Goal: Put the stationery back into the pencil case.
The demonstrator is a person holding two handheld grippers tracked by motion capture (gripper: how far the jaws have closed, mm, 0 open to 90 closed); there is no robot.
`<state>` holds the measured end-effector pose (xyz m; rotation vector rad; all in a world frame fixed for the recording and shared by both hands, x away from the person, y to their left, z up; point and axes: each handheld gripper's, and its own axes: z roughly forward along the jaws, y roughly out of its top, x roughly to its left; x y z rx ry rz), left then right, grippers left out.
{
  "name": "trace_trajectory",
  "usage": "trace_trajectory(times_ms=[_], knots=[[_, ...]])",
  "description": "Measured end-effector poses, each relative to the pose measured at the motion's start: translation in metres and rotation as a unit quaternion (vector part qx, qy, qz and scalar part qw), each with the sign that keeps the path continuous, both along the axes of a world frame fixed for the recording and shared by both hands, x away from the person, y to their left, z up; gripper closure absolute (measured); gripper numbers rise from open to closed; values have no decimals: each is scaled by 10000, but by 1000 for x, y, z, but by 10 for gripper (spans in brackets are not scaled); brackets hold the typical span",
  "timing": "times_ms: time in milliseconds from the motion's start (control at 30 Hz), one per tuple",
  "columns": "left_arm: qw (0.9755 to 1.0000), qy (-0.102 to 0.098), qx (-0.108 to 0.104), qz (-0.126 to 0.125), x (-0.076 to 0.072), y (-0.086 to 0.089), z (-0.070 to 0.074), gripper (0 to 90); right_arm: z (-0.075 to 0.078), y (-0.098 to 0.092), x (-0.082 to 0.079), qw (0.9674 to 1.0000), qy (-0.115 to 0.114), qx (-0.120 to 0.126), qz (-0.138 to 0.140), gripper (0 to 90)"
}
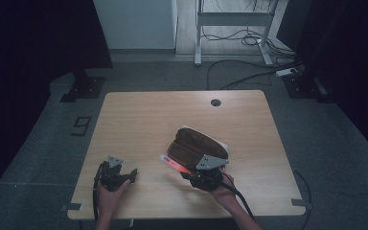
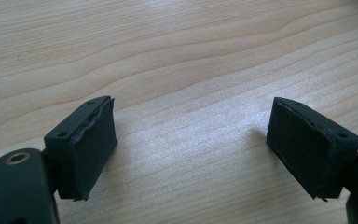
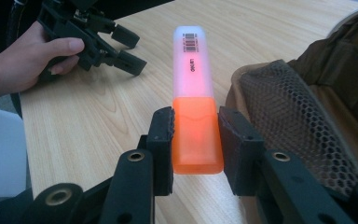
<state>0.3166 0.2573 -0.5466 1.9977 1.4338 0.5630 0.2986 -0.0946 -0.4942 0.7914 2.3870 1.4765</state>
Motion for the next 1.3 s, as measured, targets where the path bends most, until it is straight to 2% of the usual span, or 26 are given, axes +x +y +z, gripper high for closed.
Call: trace_trajectory(times_ms=[833, 1300], knots=[[10000, -1, 1, 1, 0, 0, 0, 155, 9, -21, 10, 9996, -89, 80, -265, 657], [10000, 0, 2, -1, 0, 0, 0, 155, 15, -42, 19, 9981, -113, 265, -542, 657]])
